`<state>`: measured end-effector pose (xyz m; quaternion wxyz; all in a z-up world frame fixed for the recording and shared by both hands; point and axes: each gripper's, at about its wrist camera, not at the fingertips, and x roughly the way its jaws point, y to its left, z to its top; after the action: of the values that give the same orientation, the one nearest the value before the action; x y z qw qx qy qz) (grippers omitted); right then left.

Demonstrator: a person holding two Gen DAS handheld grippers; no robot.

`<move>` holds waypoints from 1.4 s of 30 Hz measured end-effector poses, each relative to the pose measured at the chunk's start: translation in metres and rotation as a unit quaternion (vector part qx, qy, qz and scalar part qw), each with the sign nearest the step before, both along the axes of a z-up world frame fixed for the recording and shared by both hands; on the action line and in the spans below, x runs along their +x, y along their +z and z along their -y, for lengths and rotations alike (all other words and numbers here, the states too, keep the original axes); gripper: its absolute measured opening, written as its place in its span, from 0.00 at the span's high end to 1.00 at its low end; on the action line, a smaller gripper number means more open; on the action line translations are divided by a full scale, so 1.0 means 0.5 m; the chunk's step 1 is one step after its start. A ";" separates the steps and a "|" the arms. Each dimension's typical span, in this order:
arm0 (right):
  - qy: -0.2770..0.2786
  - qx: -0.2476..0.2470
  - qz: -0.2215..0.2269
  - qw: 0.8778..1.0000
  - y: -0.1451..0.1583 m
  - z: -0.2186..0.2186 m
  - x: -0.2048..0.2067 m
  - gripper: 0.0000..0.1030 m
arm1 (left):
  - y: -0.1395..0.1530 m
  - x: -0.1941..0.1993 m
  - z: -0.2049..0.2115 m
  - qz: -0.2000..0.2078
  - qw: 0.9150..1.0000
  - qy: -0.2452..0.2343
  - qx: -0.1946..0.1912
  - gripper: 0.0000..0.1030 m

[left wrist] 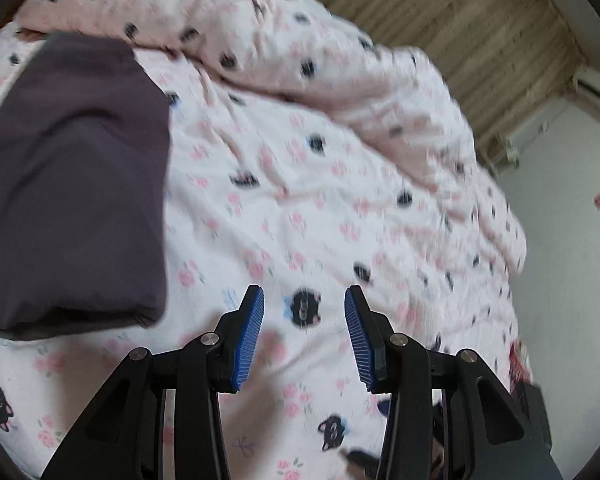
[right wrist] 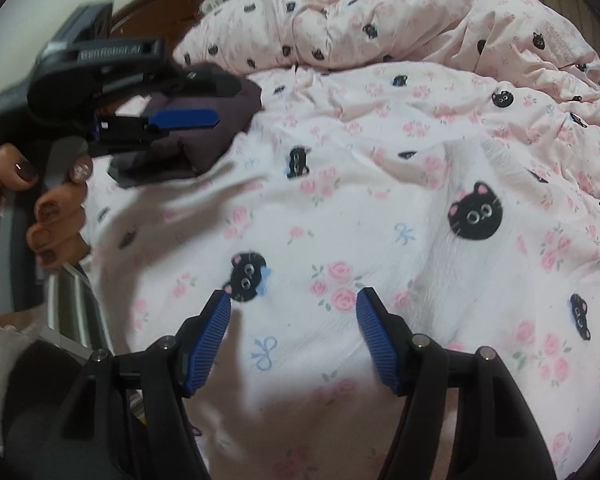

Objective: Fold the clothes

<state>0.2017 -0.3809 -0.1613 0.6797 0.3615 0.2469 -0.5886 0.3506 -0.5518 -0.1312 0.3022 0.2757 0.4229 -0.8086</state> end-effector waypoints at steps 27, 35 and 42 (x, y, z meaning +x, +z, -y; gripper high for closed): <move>0.017 -0.036 0.006 0.999 0.068 0.001 0.044 0.28 | 0.088 0.098 -0.056 0.095 0.980 0.113 -0.134 0.63; 0.056 -0.077 0.018 0.995 0.152 -0.014 0.102 0.23 | 0.170 0.215 -0.172 0.138 0.949 0.211 -0.189 0.47; 0.076 -0.096 0.033 0.992 0.203 -0.055 0.138 0.18 | 0.219 0.267 -0.290 0.168 0.930 0.244 -0.215 0.37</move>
<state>0.2710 -0.3534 -0.0600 0.7616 0.2940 0.1933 -0.5442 0.4840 -0.4070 -0.0217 0.6091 0.2242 0.2359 -0.7232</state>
